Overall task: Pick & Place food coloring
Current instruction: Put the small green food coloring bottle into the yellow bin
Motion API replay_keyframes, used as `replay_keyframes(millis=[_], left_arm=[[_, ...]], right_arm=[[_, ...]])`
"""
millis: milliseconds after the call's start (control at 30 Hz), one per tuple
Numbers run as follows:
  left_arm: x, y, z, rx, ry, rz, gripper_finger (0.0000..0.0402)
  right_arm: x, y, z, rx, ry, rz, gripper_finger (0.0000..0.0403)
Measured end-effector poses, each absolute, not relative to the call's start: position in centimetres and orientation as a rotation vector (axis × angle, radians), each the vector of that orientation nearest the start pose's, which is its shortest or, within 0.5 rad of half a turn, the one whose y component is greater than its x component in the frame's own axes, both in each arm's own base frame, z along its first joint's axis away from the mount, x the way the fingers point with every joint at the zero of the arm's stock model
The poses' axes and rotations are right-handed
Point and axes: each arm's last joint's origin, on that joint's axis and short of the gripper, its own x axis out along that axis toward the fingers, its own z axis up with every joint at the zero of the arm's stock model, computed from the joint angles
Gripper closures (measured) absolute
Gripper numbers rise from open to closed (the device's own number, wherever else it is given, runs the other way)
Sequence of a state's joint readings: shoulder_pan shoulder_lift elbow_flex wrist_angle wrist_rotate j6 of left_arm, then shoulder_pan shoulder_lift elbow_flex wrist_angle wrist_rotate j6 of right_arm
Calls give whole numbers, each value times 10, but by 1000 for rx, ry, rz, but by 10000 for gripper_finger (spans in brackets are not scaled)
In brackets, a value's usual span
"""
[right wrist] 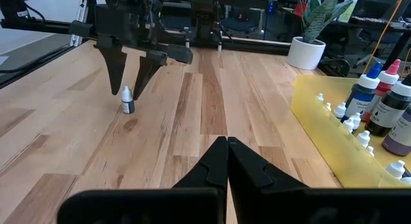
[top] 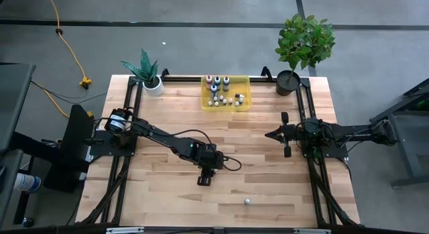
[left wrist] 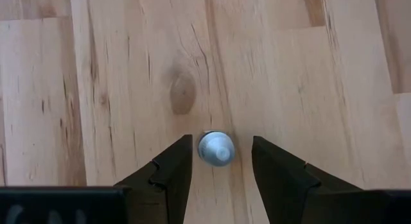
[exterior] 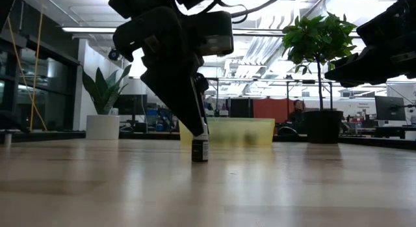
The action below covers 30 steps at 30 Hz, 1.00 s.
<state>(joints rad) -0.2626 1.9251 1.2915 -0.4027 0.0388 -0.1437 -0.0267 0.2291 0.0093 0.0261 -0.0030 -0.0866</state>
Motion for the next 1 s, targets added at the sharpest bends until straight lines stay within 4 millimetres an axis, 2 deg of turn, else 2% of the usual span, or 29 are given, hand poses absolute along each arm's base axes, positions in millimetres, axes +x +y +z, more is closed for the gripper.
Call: replay_keyframes(millis=[333,733,900,1000], left_arm=[[380,-103,171,-34,1052,-193,253],[380,-103,172,-64,1051,-178,354],[380,-103,174,-107,1049,-155,367],[380,-103,184,-142,1025,-143,364]], right_arm=[[110,-3,150,-84,194,-15,402],[110,-3,150,-83,194,-15,402],[110,-3,150,-83,194,-15,402],[110,-3,150,-83,194,-15,402]])
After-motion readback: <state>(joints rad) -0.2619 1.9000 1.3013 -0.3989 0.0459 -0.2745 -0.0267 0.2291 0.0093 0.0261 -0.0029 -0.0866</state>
